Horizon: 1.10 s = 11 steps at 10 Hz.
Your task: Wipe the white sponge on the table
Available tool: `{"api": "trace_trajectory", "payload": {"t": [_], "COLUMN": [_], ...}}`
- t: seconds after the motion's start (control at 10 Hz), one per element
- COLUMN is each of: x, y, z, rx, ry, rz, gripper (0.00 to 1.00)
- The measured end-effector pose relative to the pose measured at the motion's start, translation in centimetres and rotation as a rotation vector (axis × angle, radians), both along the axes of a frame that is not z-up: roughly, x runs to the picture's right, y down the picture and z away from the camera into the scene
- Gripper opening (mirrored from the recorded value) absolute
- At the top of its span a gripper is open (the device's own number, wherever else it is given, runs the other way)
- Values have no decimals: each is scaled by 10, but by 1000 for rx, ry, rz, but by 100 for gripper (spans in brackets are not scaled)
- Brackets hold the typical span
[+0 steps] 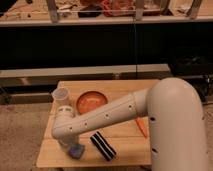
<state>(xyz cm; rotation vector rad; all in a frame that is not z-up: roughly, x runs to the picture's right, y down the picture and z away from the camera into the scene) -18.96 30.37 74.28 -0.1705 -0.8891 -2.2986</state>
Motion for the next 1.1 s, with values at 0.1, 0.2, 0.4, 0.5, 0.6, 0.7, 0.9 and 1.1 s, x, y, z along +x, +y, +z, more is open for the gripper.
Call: {"api": "trace_trajectory", "payload": {"t": [0.1,0.2,0.4,0.5,0.6,0.7,0.9,1.1], "x": [-6,-10,-30,-43,-57,-72,-89,-94], "y": [8,13,23,25,27,26,22,5], "z": [-3,-5,-6,-5,-5,-2,3,14], "rx": [-4,-8,-15,-14,-16,-16,-16,-2], "ry": [-5,-11,-33,-52,-78,-108,-148,-162], "rz": [-21,-36,-90,-116,-140,-173,-212,-220], "gripper": [0,0,0,0,0,0,0,0]}}
